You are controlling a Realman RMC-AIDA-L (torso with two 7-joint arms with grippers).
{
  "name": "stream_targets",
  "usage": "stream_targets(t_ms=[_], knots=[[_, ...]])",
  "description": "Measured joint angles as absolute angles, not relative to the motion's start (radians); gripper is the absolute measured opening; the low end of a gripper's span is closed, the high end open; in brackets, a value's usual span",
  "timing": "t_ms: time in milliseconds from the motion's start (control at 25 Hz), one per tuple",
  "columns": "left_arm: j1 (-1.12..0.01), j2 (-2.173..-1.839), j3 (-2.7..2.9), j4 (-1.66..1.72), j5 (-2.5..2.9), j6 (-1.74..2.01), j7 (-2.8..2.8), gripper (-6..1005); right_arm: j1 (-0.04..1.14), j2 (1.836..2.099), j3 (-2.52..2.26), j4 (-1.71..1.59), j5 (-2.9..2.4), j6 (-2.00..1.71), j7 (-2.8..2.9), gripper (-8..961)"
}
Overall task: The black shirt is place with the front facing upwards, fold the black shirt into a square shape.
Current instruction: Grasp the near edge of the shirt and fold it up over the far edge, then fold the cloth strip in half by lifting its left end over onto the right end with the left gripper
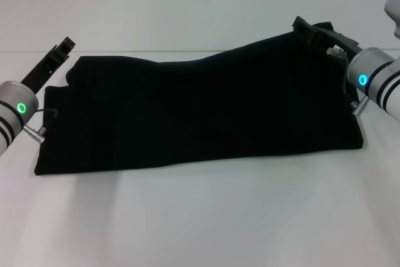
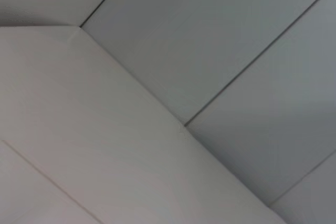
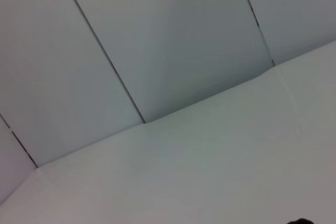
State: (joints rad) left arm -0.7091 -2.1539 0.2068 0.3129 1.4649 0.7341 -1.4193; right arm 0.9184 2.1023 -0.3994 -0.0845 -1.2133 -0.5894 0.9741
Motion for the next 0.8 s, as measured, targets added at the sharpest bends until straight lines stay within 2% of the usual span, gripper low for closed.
stream_targets(t_ms=[560,800], knots=[[-0.579,-2.153,0.344,0.285,1.474,1.005,-1.469,404,0.91,2.1,-0.415,-0.073,-1.217,-0.47,0.984,749],[-0.537,-2.144,0.357,0.286,1.474,1.087,-1.474,420,0.858,2.098,-0.417,-0.075,-1.216,-0.578,0.983,748]])
